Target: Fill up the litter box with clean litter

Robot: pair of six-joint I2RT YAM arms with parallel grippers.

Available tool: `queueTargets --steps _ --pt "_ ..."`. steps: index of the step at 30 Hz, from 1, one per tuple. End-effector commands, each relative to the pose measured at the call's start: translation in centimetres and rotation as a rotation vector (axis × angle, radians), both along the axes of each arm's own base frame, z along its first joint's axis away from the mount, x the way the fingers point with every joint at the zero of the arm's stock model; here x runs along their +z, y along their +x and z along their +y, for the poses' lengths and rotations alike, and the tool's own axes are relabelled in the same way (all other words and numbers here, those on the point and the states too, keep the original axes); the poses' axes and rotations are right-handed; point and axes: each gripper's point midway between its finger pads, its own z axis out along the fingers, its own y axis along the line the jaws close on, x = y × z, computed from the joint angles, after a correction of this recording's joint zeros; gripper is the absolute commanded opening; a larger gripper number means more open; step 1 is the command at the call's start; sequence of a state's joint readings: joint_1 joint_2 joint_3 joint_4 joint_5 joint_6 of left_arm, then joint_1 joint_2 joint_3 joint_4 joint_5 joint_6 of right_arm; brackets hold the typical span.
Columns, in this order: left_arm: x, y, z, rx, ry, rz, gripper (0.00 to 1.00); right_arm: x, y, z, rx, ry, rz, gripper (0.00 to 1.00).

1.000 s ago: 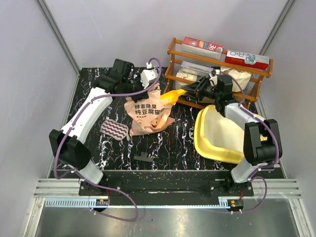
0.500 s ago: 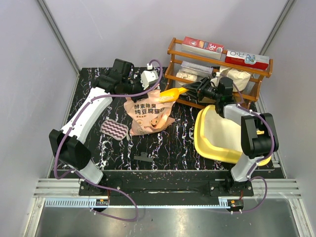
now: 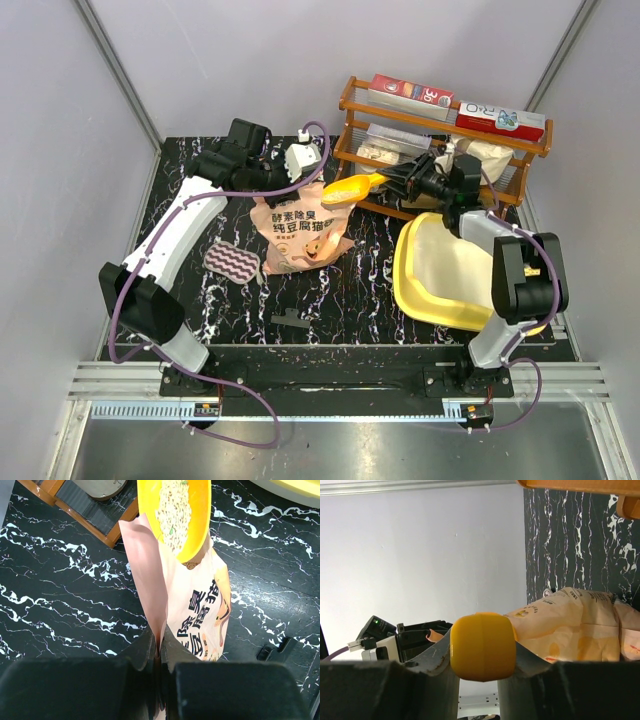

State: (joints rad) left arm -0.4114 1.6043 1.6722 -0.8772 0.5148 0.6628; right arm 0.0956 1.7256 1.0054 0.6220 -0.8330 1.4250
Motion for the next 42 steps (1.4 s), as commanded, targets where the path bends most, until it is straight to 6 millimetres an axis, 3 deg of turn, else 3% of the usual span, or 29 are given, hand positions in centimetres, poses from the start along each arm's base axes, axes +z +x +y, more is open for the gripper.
queueTargets --steps 1,12,16,25,42 --pt "7.1 0.9 -0.5 -0.018 -0.093 -0.224 0.0 2.3 -0.5 -1.6 -0.026 -0.007 -0.064 0.0" --pt "6.6 0.6 -0.3 -0.02 -0.081 -0.209 0.0 4.1 -2.2 -3.7 -0.064 -0.01 -0.096 0.0" --pt "6.4 0.6 -0.4 -0.029 -0.079 -0.21 0.0 4.1 -2.8 -6.2 -0.115 -0.027 -0.089 0.0" --pt "7.2 1.1 -1.7 -0.061 -0.127 -0.194 0.0 4.6 -5.6 -11.5 -0.216 -0.104 -0.075 0.0" --pt "8.4 0.2 -3.1 -0.108 -0.226 -0.171 0.0 3.9 -12.6 -17.4 -0.32 -0.245 -0.003 0.0"
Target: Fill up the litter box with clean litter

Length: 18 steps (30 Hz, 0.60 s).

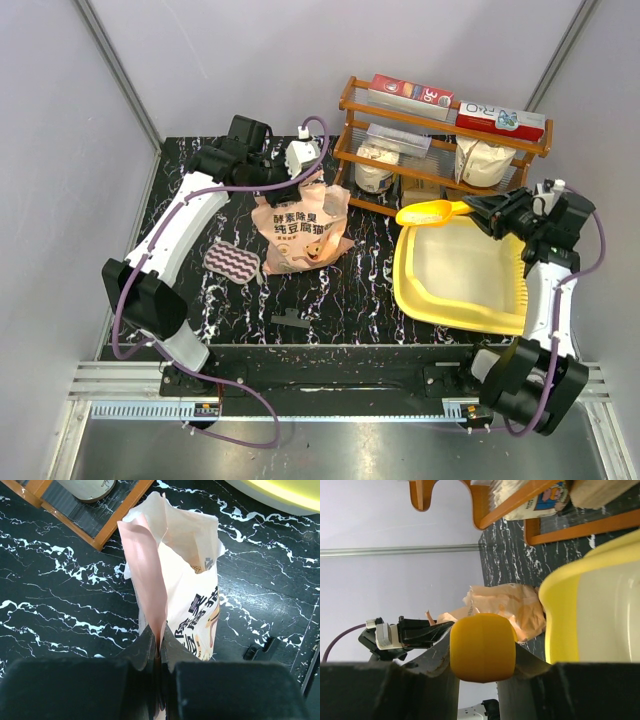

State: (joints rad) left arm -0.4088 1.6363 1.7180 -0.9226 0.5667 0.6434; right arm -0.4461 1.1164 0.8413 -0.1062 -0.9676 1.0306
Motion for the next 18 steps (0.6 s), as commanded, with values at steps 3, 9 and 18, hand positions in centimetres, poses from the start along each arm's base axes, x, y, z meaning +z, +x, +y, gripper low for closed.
queueTargets --steps 3,9,18 --pt "8.3 0.2 -2.7 -0.093 -0.22 -0.22 0.0 1.2 -3.0 -0.4 0.04 -0.065 -0.015 0.0" --pt "8.2 -0.3 -2.9 -0.103 -0.242 -0.203 0.0 1.4 -3.4 -1.3 0.016 -0.122 -0.011 0.0" --pt "8.1 -1.3 -3.1 -0.123 -0.265 -0.188 0.0 1.3 -3.3 -6.2 -0.079 -0.152 -0.012 0.0"
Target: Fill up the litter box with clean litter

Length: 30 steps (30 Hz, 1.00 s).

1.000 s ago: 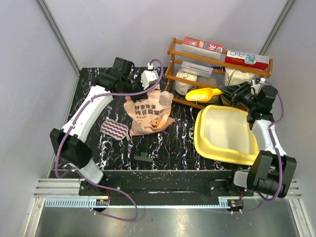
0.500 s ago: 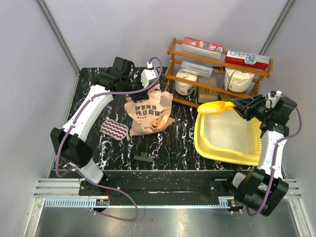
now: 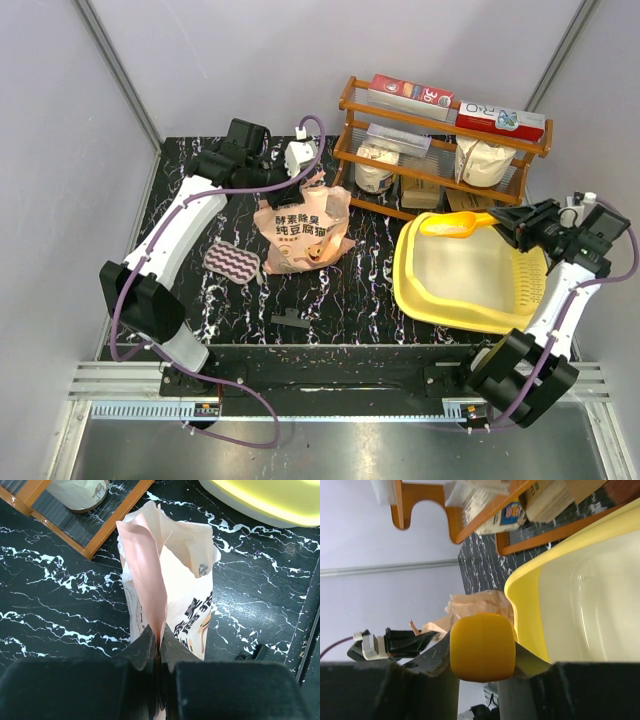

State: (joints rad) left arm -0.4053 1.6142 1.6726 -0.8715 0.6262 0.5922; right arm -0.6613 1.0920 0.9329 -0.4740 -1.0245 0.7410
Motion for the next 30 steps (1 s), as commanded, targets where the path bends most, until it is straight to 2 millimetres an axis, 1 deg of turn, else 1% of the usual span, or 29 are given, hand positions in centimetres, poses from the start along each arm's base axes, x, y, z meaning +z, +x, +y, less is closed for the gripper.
queueTargets --steps 1,2,3,4,5,7,8,10,11,14,15,16,17,18,22,24,25,26,27,28,29,30 --pt "7.8 -0.6 -2.3 -0.108 -0.203 -0.218 0.0 2.3 -0.3 -1.6 0.018 -0.089 -0.078 0.0" --pt "7.8 -0.8 -2.4 -0.115 -0.205 -0.216 0.0 1.8 -0.7 -1.8 0.031 -0.142 -0.076 0.0" --pt "7.6 -0.7 -2.4 -0.115 -0.205 -0.211 0.0 2.3 -0.7 -1.9 0.036 -0.197 -0.087 0.0" --pt "7.7 -0.7 -2.5 -0.119 -0.205 -0.213 0.0 2.2 -0.9 -2.1 0.04 -0.243 -0.084 0.0" --pt "7.7 -0.7 -2.5 -0.122 -0.209 -0.211 0.0 1.5 -1.1 -2.9 0.044 -0.353 -0.086 0.0" --pt "7.8 -0.6 -2.6 -0.126 -0.211 -0.214 0.0 1.3 -1.9 -3.3 0.048 -0.439 -0.05 0.0" --pt "8.1 -0.6 -2.7 -0.127 -0.215 -0.221 0.0 0.6 -2.2 -4.3 0.044 -0.539 -0.029 0.0" --pt "8.0 -0.4 -2.7 -0.127 -0.215 -0.223 0.0 0.5 -2.8 -4.8 0.046 -0.613 0.002 0.0" --pt "8.1 -0.5 -2.7 -0.129 -0.218 -0.223 0.0 0.2 -3.1 -5.5 0.054 -0.687 0.012 0.0" --pt "7.7 -0.6 -2.8 -0.134 -0.224 -0.214 0.0 0.6 -3.7 -6.3 0.064 -0.791 0.022 0.0" --pt "7.9 -0.7 -2.9 -0.132 -0.232 -0.219 0.0 1.2 -3.7 -6.5 0.07 -0.823 0.008 0.0" --pt "7.4 -0.8 -2.9 -0.131 -0.232 -0.205 0.0 1.4 -3.7 -6.7 0.089 -0.863 -0.006 0.0" --pt "7.4 -0.9 -2.9 -0.133 -0.235 -0.204 0.0 1.6 -3.7 -6.9 0.092 -0.888 -0.006 0.0" --pt "7.4 -0.9 -2.9 -0.131 -0.236 -0.203 0.0 2.4 -3.7 -7.1 0.095 -0.922 -0.025 0.0" --pt "7.3 -1.5 -3.2 -0.137 -0.238 -0.19 0.0 3.9 -3.4 -7.4 0.147 -1.055 -0.092 0.0" --pt "7.5 -2.0 -3.5 -0.144 -0.239 -0.195 0.0 4.3 -3.0 -6.5 0.202 -1.12 -0.125 0.0" --pt "7.1 -2.4 -3.8 -0.154 -0.234 -0.191 0.0 4.6 -3.1 -5.9 0.245 -1.202 -0.159 0.0" --pt "7.0 -2.5 -3.9 -0.156 -0.228 -0.194 0.0 4.7 -3.0 -5.9 0.265 -1.292 -0.156 0.0" --pt "7.0 -2.7 -3.9 -0.163 -0.22 -0.207 0.0 4.1 -2.7 -3.6 0.358 -1.34 -0.207 0.0" --pt "6.9 -3.2 -4.3 -0.179 -0.215 -0.207 0.0 4.5 -3.0 -2.5 0.394 -1.402 -0.254 0.0" --pt "6.8 -3.3 -4.3 -0.18 -0.21 -0.213 0.0 4.3 -3.1 -2.5 0.432 -1.475 -0.263 0.0" --pt "6.9 -3.5 -4.4 -0.187 -0.207 -0.218 0.0 4.2 -3.1 -1.5 0.474 -1.499 -0.29 0.0"
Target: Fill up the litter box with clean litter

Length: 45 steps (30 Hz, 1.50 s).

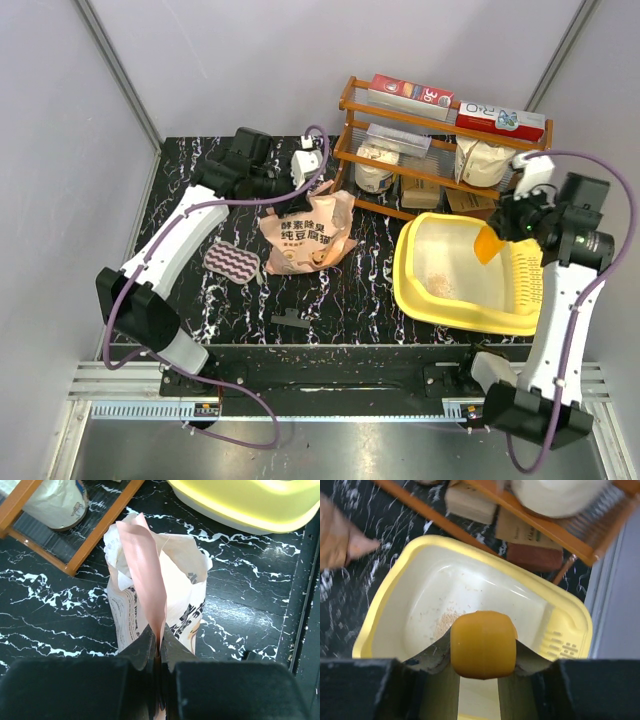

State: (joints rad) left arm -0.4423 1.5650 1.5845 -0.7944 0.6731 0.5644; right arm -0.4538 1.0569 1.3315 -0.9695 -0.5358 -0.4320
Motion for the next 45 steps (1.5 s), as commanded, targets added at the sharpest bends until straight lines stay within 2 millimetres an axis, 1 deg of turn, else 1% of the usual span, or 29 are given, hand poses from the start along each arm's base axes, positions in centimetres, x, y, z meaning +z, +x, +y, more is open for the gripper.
queueTargets --steps 1,2,3,4,5,6,7,8,9,10,11,13,14,15,16,17,18,20,21,27,28,30,32,36,38,40,41,43,45 --pt "7.0 -1.9 -2.8 -0.131 -0.158 -0.219 0.0 1.7 -0.6 1.2 0.156 -0.315 -0.089 0.0" --pt "7.1 -1.9 -2.8 -0.129 -0.155 -0.224 0.0 2.1 -0.4 1.1 0.149 -0.313 -0.098 0.0" --pt "7.2 -1.9 -2.7 -0.13 -0.151 -0.236 0.0 3.7 -0.2 1.3 0.146 -0.308 -0.134 0.0" --pt "7.1 -1.9 -2.6 -0.128 -0.144 -0.24 0.0 4.4 0.4 1.5 0.132 -0.263 -0.142 0.0" --pt "7.0 -2.0 -2.6 -0.131 -0.137 -0.245 0.0 5.4 0.9 2.6 0.163 -0.209 -0.17 0.0" --pt "6.9 -2.1 -2.4 -0.14 -0.123 -0.257 0.0 8.2 1.3 3.3 0.179 -0.183 -0.233 0.0" --pt "6.8 -2.1 -2.3 -0.145 -0.116 -0.266 0.0 8.6 2.2 4.1 0.186 -0.093 -0.22 0.0" --pt "6.7 -2.0 -2.1 -0.143 -0.105 -0.272 0.0 9.9 2.5 6.1 0.272 -0.01 -0.253 0.0" --pt "6.6 -2.2 -1.9 -0.154 -0.091 -0.285 0.0 11.8 2.7 7.2 0.318 0.037 -0.296 0.0" --pt "6.5 -2.2 -1.8 -0.158 -0.08 -0.293 0.0 12.0 3.5 8.3 0.343 0.144 -0.275 0.0" --pt "6.3 -2.1 -1.5 -0.158 -0.066 -0.302 0.0 13.5 4.0 10.1 0.423 0.203 -0.322 0.0" --pt "5.9 -2.0 -1.2 -0.167 -0.04 -0.319 0.0 13.3 5.6 12.1 0.452 0.317 -0.28 0.0" --pt "5.8 -1.9 -1.1 -0.165 -0.027 -0.33 0.0 13.6 6.0 14.4 0.517 0.334 -0.284 0.0" --pt "5.7 -1.8 -1.0 -0.169 -0.014 -0.343 0.0 13.7 6.3 15.6 0.548 0.347 -0.277 0.0" --pt "5.5 -1.7 -0.9 -0.169 -0.006 -0.346 0.0 13.0 7.2 16.6 0.559 0.383 -0.236 0.0" --pt "5.6 -1.5 -0.7 -0.162 0.003 -0.355 0.0 13.5 7.6 17.8 0.589 0.398 -0.249 0.0" --pt "5.7 -1.4 -0.6 -0.157 0.009 -0.363 0.0 13.3 7.4 19.6 0.628 0.434 -0.228 0.0" --pt "5.8 -1.2 -0.4 -0.148 0.017 -0.373 0.0 13.1 8.2 21.4 0.652 0.488 -0.203 0.0" --pt "5.8 -1.3 -0.4 -0.146 0.017 -0.37 0.0 13.1 8.0 22.7 0.683 0.504 -0.194 0.0" --pt "5.9 -2.0 -0.5 -0.138 -0.005 -0.332 0.0 12.7 9.1 26.6 0.746 0.568 -0.152 0.0" --pt "5.9 -2.0 -0.5 -0.136 -0.008 -0.328 0.0 12.0 9.0 27.7 0.771 0.561 -0.136 0.0" --pt "6.2 -2.0 -0.5 -0.126 -0.017 -0.322 0.0 11.0 9.3 28.5 0.773 0.542 -0.112 0.0" --pt "6.5 -2.0 -0.5 -0.12 -0.023 -0.326 0.0 8.9 9.6 29.7 0.789 0.474 -0.087 0.0" --pt "6.7 -2.0 -0.3 -0.108 -0.021 -0.339 0.0 4.5 10.0 31.3 0.798 0.339 -0.055 0.0" --pt "6.5 -2.0 -0.1 -0.099 -0.017 -0.339 0.0 2.7 10.9 31.7 0.732 0.26 -0.054 0.0" --pt "6.5 -1.9 0.0 -0.082 -0.018 -0.34 0.0 2.5 11.4 31.7 0.652 0.23 -0.068 0.0" --pt "6.5 -1.6 0.2 -0.056 -0.013 -0.343 0.0 1.9 13.3 30.1 0.497 0.169 -0.105 0.0" --pt "7.1 -1.2 0.3 -0.004 -0.041 -0.345 0.0 2.3 13.3 29.8 0.398 0.189 -0.118 0.0" --pt "7.3 -0.9 0.2 0.05 -0.078 -0.331 0.0 1.4 13.2 29.8 0.353 0.192 -0.108 0.0"
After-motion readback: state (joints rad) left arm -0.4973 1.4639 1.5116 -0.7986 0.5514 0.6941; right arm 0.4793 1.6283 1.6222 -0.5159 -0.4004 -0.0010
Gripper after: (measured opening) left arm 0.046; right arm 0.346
